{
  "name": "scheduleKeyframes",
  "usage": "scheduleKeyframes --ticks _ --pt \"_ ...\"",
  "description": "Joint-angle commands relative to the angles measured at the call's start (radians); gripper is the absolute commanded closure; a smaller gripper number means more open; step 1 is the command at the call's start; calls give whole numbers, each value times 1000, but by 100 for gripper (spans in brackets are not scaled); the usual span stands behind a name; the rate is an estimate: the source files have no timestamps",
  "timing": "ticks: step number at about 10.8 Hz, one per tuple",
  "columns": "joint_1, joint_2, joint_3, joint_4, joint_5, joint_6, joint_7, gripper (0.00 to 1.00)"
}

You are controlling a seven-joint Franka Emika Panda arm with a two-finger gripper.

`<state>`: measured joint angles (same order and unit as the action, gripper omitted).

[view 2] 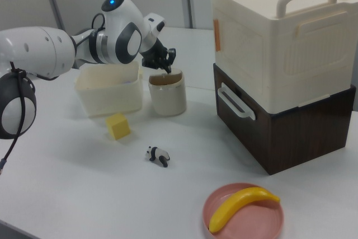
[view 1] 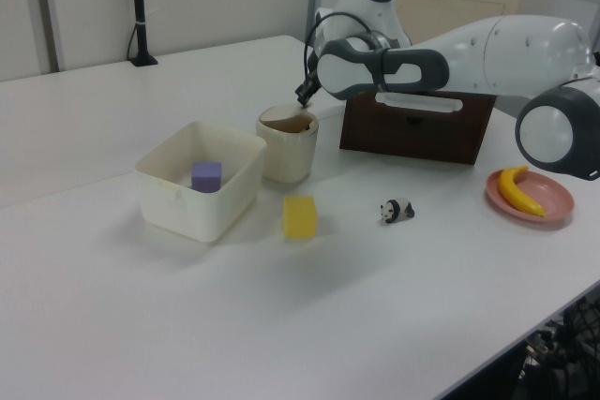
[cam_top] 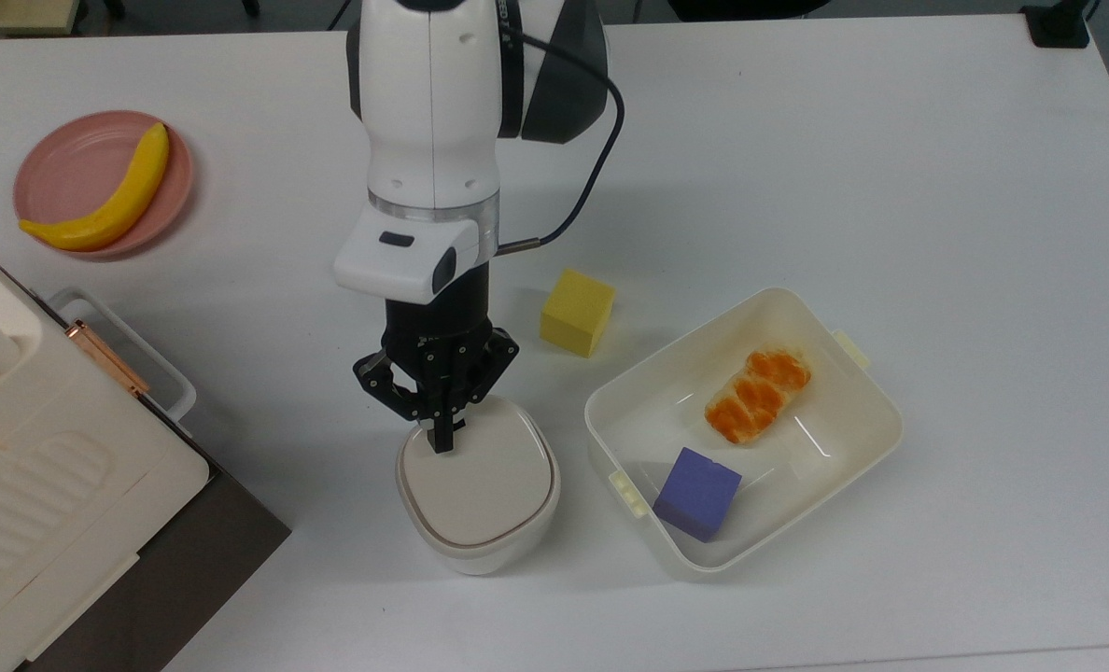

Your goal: Close the trash can

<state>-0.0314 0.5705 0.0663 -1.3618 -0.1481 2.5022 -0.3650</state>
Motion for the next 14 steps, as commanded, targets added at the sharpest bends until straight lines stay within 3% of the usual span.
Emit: scheduleKeyframes --ticks 1,7,10,14 --pt "5 -21 -10 -68 -13 -9 -15 100" --pt "33 26 -10 -79 -56 -11 -6 100" --pt "28 -53 -8 -71 -39 -75 1 100" --pt "39 -184 1 -72 -36 -300 165 100"
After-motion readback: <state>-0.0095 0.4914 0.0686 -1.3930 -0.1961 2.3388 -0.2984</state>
